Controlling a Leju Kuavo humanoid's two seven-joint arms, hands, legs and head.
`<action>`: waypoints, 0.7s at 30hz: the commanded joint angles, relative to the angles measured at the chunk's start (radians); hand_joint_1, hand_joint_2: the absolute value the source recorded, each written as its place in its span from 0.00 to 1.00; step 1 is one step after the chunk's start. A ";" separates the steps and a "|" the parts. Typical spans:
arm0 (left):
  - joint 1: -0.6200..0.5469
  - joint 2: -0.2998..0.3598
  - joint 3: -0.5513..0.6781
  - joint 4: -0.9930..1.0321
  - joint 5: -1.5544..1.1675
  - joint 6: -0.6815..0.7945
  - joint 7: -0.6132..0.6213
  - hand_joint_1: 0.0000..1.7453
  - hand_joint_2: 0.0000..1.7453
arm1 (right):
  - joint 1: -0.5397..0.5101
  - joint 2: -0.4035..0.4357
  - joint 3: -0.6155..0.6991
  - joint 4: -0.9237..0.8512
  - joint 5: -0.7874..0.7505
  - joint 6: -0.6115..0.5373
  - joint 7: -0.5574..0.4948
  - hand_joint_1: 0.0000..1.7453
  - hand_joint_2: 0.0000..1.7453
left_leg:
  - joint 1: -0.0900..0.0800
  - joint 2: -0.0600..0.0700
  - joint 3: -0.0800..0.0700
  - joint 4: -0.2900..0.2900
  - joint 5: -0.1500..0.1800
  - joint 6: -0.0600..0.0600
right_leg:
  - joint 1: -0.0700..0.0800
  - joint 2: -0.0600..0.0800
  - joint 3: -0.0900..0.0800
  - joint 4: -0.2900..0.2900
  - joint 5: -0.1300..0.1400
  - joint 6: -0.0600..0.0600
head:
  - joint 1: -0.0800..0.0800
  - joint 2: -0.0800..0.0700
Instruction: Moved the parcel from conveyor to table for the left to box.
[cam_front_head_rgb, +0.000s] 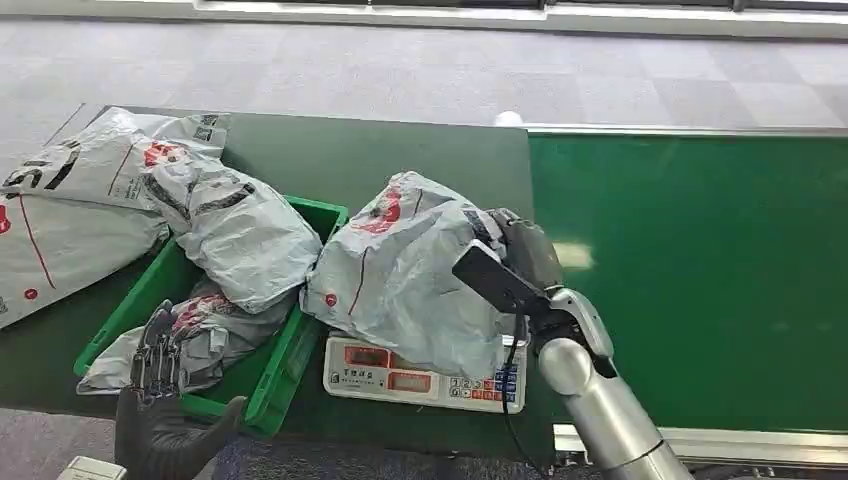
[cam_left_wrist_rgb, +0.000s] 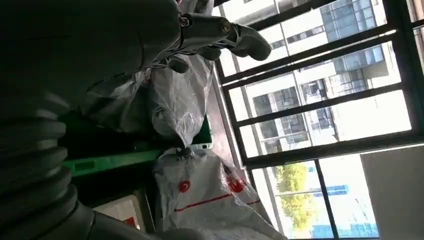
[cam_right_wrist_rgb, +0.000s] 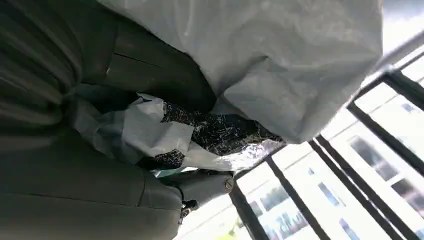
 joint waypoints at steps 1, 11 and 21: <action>0.015 0.061 0.001 0.020 0.030 0.000 0.013 0.00 1.00 | -0.179 0.119 0.051 0.504 -0.037 -0.005 -0.003 0.67 1.00 | -0.001 0.007 0.004 -0.004 0.002 0.000 | 0.000 0.007 0.000 -0.003 0.003 -0.001 | 0.000 0.000; 0.001 0.064 -0.027 0.011 -0.044 -0.009 0.023 0.00 1.00 | -0.068 0.094 0.009 0.297 0.029 -0.011 0.013 0.00 1.00 | -0.001 -0.001 0.001 -0.004 0.003 0.000 | -0.001 -0.002 0.000 -0.003 0.002 -0.002 | 0.000 0.000; -0.196 0.176 -0.234 -0.002 -0.310 0.168 0.091 0.00 1.00 | 0.272 -0.073 -0.092 -0.420 0.016 -0.048 -0.026 0.00 1.00 | -0.001 -0.015 -0.004 -0.001 0.003 0.001 | -0.001 -0.016 0.000 -0.002 -0.002 -0.001 | 0.000 0.000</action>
